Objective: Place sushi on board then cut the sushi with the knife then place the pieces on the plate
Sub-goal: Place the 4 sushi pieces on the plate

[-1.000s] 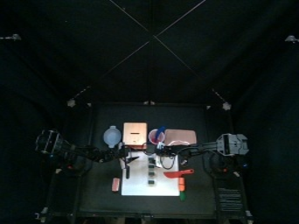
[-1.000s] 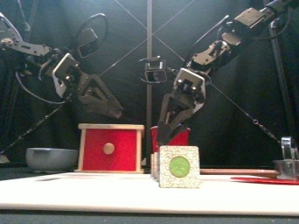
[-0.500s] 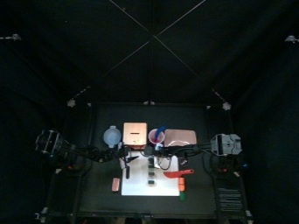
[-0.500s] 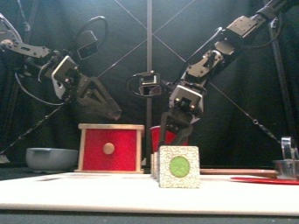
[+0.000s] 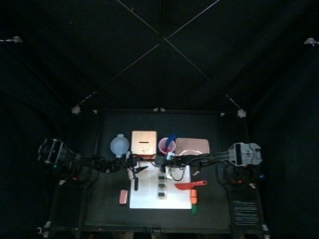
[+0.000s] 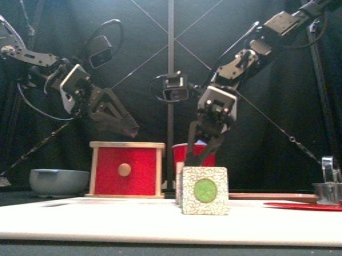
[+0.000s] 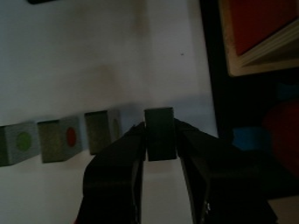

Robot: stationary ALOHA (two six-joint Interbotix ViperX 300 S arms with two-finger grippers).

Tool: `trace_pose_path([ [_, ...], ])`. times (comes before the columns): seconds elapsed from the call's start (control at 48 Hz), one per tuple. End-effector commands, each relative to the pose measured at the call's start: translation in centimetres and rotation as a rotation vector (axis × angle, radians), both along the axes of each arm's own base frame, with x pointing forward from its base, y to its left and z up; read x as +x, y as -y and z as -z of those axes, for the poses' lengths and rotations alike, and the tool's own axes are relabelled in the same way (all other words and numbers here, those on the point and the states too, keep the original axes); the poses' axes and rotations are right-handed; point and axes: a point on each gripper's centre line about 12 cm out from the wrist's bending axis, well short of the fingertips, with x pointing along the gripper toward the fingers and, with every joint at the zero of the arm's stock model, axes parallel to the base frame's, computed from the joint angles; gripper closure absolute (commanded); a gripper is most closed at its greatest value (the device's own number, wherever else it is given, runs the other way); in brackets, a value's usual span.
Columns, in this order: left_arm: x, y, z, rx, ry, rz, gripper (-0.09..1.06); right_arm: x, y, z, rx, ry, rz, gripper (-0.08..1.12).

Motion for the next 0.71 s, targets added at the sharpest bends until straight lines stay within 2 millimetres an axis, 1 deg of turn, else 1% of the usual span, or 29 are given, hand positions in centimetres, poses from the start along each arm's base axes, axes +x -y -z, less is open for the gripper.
trace_pose_path([
  [0.021,0.3,0.0,-0.6,0.002,0.022,-0.001,0.2,-0.9,0.1,-3.6,0.008,0.075,0.014,0.45],
  [0.125,0.4,-0.1,-0.7,0.001,0.024,-0.003,0.2,-2.6,-0.1,-4.5,0.022,0.076,0.021,0.45],
  [0.229,0.4,0.0,-0.7,0.0,0.024,-0.003,0.2,-4.3,0.2,-5.0,0.035,0.073,0.04,0.45],
  [0.354,0.4,0.0,-0.7,0.0,0.026,-0.003,0.2,-6.6,1.1,-5.3,0.047,0.065,0.081,0.45],
  [0.458,0.4,-0.1,-0.7,0.001,0.025,-0.004,0.2,-8.3,2.6,-5.0,0.04,0.054,0.127,0.45],
  [0.562,0.5,-0.2,-0.7,0.0,0.026,-0.007,0.2,-9.9,4.5,-4.2,0.037,0.028,0.191,0.45],
  [0.708,0.4,-0.2,-0.6,-0.001,0.023,-0.01,0.2,-11.0,6.5,-3.5,0.014,0.004,0.243,0.45],
])
